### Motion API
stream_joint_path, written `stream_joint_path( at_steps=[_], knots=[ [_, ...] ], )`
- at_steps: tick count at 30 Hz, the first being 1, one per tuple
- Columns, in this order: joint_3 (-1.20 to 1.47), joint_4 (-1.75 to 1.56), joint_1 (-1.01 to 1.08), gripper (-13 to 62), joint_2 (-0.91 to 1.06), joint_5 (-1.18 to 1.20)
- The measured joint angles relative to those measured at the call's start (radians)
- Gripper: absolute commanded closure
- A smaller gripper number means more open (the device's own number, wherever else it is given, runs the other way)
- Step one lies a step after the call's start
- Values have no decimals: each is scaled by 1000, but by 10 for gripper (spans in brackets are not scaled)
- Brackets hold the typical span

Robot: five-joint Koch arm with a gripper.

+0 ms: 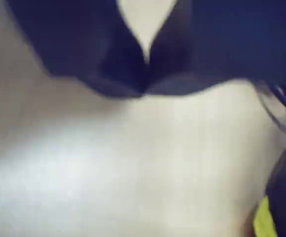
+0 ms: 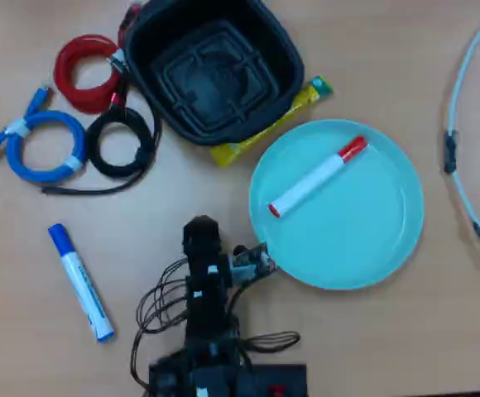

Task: Pick up the blue pen and put it in the black bowl

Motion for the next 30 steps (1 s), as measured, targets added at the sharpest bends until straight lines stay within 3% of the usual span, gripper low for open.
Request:
stream_joint_path(
  at_steps=[13, 18, 25, 30],
  knots=[
    [-554, 1020, -44, 559, 21, 2],
    [-681, 1147, -124, 559, 21, -21],
    [-795, 1296, -219, 557, 21, -419],
    [-799, 1336, -241, 558, 20, -482]
  ],
)
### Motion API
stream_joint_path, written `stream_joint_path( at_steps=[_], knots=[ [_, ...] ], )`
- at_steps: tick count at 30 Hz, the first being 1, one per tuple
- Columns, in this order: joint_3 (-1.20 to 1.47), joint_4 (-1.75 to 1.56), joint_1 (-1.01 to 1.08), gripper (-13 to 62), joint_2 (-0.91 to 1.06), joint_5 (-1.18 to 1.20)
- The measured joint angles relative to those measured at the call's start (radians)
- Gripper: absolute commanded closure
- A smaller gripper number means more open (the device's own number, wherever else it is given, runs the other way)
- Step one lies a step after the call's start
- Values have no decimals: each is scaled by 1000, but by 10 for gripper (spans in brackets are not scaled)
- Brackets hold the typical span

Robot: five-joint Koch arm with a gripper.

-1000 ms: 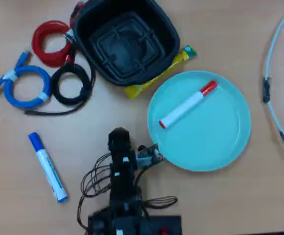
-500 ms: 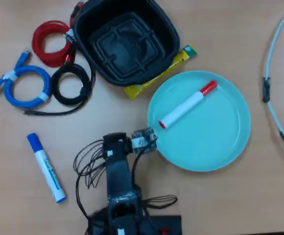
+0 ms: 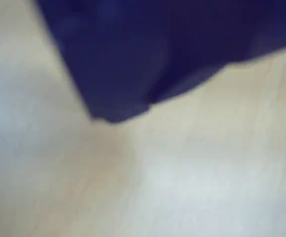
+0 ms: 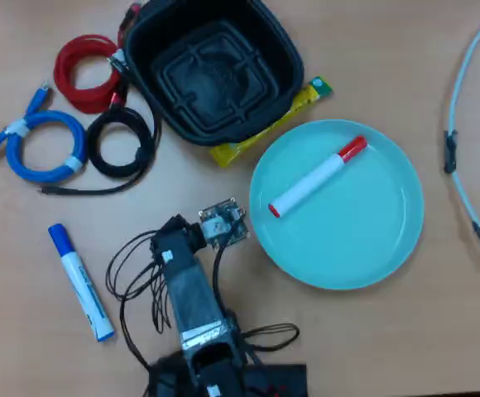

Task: Pick up the blue pen and put it in the black bowl

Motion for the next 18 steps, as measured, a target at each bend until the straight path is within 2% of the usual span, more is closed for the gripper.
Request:
stream_joint_path(
  at_steps=[9, 13, 18],
  knots=[
    [-51, 55, -104, 556, -9, -143],
    [-98, 75, -227, 557, -11, -184],
    [-103, 81, -387, 558, -12, -394]
  ],
)
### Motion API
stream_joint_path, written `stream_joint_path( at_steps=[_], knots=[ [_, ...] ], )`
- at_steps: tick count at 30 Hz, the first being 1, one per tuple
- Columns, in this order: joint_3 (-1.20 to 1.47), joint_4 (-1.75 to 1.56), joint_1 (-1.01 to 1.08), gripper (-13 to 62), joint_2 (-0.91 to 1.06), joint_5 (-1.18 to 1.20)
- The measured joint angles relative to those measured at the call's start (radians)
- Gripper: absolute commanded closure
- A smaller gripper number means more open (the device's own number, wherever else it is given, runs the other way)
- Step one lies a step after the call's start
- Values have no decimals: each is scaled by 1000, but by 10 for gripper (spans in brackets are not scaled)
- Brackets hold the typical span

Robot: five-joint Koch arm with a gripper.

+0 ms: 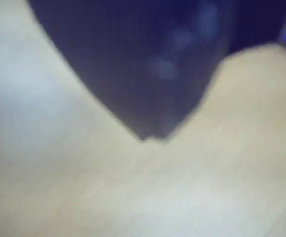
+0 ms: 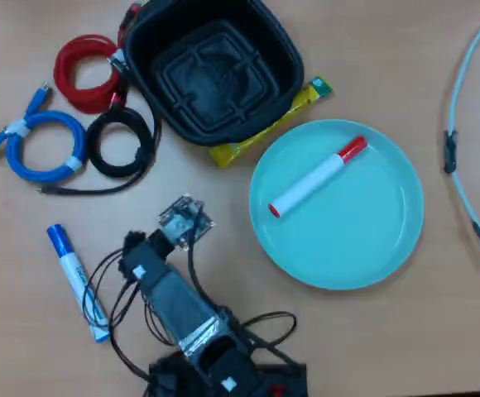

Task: Pick up the blue pen and put it in the black bowl

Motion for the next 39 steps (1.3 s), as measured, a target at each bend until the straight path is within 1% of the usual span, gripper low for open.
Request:
stream_joint_path(
  at_steps=[3, 6, 10, 16, 21, 23, 32, 36, 39],
  knots=[
    [-2, 0, -100, 559, 2, -67],
    [-74, 2, -193, 558, -14, -75],
    [-201, 0, -299, 558, -129, -153],
    [-265, 0, -408, 555, -282, -350],
    [-359, 0, -483, 541, -347, -380],
    [-360, 0, -505, 514, -367, -379],
    [-360, 0, -534, 323, -382, -379],
    [-360, 0, -534, 229, -422, -379],
    [-360, 0, -534, 207, -431, -379]
  ],
)
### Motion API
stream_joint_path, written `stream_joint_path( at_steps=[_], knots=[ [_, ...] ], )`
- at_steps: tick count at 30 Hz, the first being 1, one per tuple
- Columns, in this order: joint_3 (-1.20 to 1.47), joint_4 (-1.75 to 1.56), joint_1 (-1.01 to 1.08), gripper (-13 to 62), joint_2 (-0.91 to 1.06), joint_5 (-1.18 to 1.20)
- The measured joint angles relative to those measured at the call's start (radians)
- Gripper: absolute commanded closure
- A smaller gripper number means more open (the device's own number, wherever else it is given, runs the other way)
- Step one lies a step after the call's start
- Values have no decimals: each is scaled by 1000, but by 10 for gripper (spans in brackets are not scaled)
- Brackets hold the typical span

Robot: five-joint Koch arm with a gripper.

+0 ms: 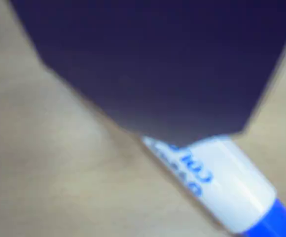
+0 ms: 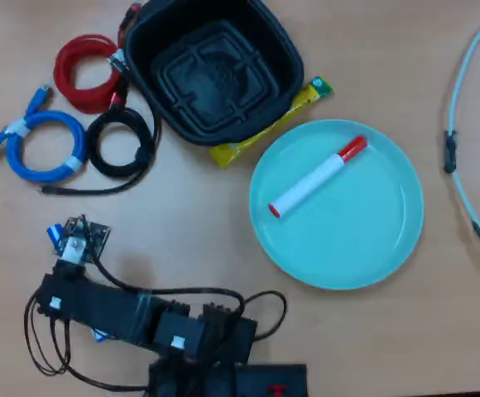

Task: Pick up the blue pen and put it in the black bowl

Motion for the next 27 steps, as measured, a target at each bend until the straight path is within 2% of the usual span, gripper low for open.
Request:
stream_joint_path(
  at_steps=[11, 23, 27],
  knots=[
    [0, 0, 9, 214, -84, 2],
    [0, -37, 48, 217, -175, 155],
    [0, -60, 57, 256, -176, 235]
  ],
)
